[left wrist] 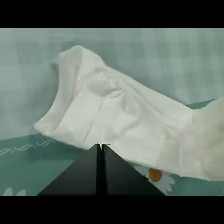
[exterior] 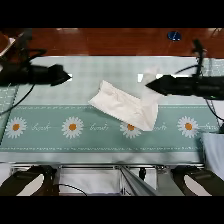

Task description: Fold the shirts.

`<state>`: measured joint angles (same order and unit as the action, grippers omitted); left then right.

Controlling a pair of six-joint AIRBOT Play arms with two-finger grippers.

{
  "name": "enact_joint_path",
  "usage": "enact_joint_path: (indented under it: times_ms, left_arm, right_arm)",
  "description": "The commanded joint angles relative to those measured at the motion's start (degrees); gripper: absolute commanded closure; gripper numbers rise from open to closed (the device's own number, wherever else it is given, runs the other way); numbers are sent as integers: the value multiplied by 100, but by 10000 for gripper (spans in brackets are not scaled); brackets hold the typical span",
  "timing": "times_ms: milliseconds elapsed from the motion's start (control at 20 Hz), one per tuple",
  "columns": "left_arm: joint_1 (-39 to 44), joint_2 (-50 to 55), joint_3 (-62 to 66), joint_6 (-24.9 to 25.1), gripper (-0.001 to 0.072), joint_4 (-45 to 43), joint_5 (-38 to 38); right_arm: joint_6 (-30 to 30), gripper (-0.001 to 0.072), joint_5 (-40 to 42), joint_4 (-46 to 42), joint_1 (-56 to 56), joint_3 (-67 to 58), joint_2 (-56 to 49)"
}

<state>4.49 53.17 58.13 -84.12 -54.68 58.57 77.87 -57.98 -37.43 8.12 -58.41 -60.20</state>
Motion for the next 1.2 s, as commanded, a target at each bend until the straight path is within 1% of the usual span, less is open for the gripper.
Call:
enact_joint_path:
  times_ms: [0, 100, 200, 350, 550, 600, 650, 750, 900, 1000, 1100, 1150]
  left_arm:
    - [-232, -1836, -1827, 90, 689, 79, -308]
    - [-225, -2332, -2518, 92, 690, 376, -310]
    - [-219, -2511, -2951, 90, 689, 507, -306]
    - [-221, -2441, -3158, 94, 690, 625, -313]
    - [-219, -2345, -3167, 96, 690, 629, -529]
    - [-221, -2319, -3167, 96, 690, 629, -605]
    - [-221, -2286, -3167, 94, 690, 629, -660]
    - [-219, -2216, -3167, 94, 689, 629, -673]
    - [-219, -2164, -3169, 96, 689, 627, -673]
    - [-219, -2151, -3169, 96, 690, 629, -673]
    - [-219, -2142, -3169, 94, 689, 629, -673]
    - [-219, -2142, -3169, 94, 690, 629, -673]
  right_arm:
    - [-9, 675, 752, 63, 1014, -981, -1593]
    - [22, 675, 809, 94, 1290, -1641, -2422]
    - [188, 675, 815, 103, 1458, -2131, -3075]
    - [369, 675, 817, 138, 1650, -2695, -3827]
    - [540, 673, 896, 389, 1858, -3279, -4481]
    - [531, 552, 1008, 474, 1939, -3373, -4592]
    - [527, 296, 1143, 479, 2009, -3434, -4680]
    - [389, 299, 1045, 483, 2033, -3604, -4758]
    - [389, 301, 249, 391, 1537, -3818, -4522]
    - [393, 301, -619, -11, 894, -3818, -4030]
    - [420, 301, -1628, -1099, 264, -3790, -3318]
    - [498, 301, -1978, -1930, 15, -3635, -2855]
